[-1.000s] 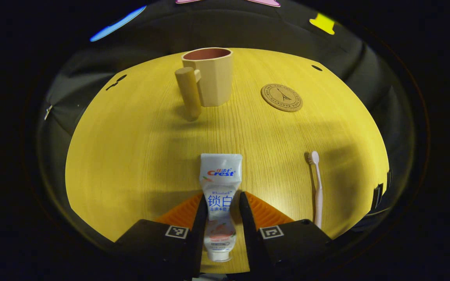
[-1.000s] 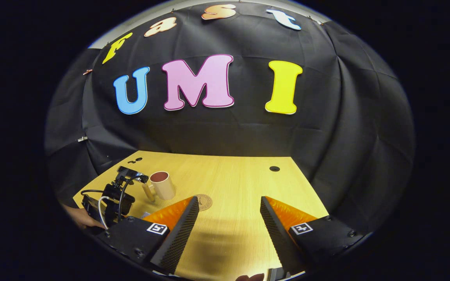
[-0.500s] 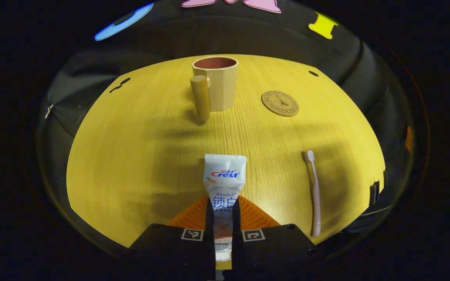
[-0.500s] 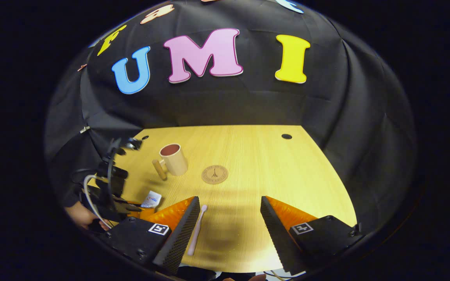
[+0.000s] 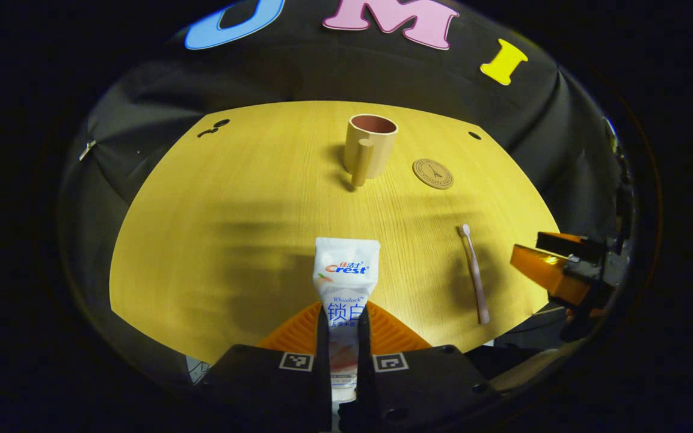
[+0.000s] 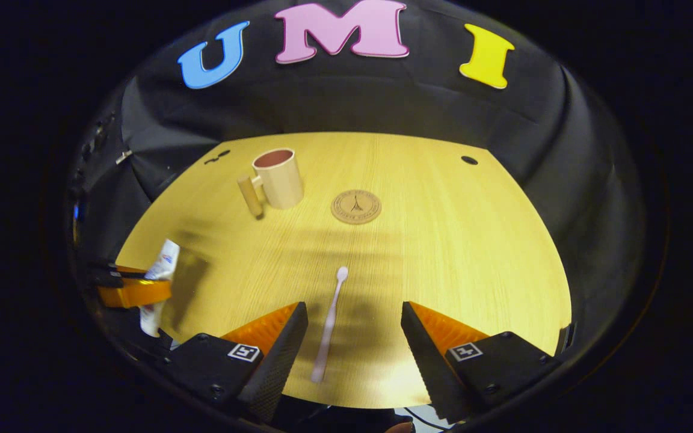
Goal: Put the toothbrush and toothpaste on the desktop into the cup, then pick up the cup and place it on the coaster on the desktop.
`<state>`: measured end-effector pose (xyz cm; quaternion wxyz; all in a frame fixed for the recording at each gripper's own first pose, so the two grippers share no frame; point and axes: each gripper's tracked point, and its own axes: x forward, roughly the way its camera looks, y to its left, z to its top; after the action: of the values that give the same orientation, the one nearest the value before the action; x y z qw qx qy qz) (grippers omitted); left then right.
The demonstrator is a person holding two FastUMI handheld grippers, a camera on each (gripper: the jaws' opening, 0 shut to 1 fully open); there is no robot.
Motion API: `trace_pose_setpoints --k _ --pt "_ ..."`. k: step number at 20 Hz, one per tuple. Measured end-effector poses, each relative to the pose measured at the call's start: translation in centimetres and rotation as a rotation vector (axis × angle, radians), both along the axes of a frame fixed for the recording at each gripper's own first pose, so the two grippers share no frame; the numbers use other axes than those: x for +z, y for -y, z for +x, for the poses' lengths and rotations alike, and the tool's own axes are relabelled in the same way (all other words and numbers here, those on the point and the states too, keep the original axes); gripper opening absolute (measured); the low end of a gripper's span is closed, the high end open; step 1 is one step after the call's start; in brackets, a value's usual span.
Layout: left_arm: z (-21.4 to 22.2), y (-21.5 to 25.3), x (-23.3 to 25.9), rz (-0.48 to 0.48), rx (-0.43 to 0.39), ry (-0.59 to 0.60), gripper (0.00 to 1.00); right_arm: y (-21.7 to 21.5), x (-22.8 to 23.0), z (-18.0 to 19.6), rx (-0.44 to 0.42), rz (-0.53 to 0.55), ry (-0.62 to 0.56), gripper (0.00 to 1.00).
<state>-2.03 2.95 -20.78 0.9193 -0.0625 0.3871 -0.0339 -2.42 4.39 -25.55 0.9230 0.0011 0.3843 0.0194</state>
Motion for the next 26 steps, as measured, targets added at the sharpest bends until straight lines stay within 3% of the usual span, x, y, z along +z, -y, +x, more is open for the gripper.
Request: trace_pose_setpoints --k 7,9,13,14,20,24,26 --pt "-1.3 -3.8 0.2 0.02 0.019 0.039 0.21 -1.5 -4.8 1.4 -0.01 -0.031 -0.178 0.96" --pt "-1.2 -3.8 -0.1 0.014 0.022 0.04 0.21 -1.6 -5.8 1.7 -0.017 -0.042 -0.213 0.92" --pt "-1.8 -4.9 -0.5 -0.004 0.039 0.033 0.21 -2.6 -6.8 2.0 -0.021 -0.025 -0.266 0.75" --pt "-2.1 -5.1 -0.5 -0.005 0.04 0.033 0.21 -2.7 -6.9 2.1 -0.024 -0.026 -0.273 0.55" --pt "-1.5 -4.6 -0.2 0.002 0.031 0.044 0.21 -2.8 -7.0 2.0 -0.07 0.037 -0.286 0.11" --pt "-0.6 -3.3 0.9 -0.017 0.022 0.075 0.21 -2.5 -6.7 1.8 -0.039 0.066 -0.237 0.07" --pt "0.3 -2.5 1.9 -0.036 0.019 0.108 0.21 -2.7 -5.2 2.4 -0.023 0.099 -0.154 0.07"
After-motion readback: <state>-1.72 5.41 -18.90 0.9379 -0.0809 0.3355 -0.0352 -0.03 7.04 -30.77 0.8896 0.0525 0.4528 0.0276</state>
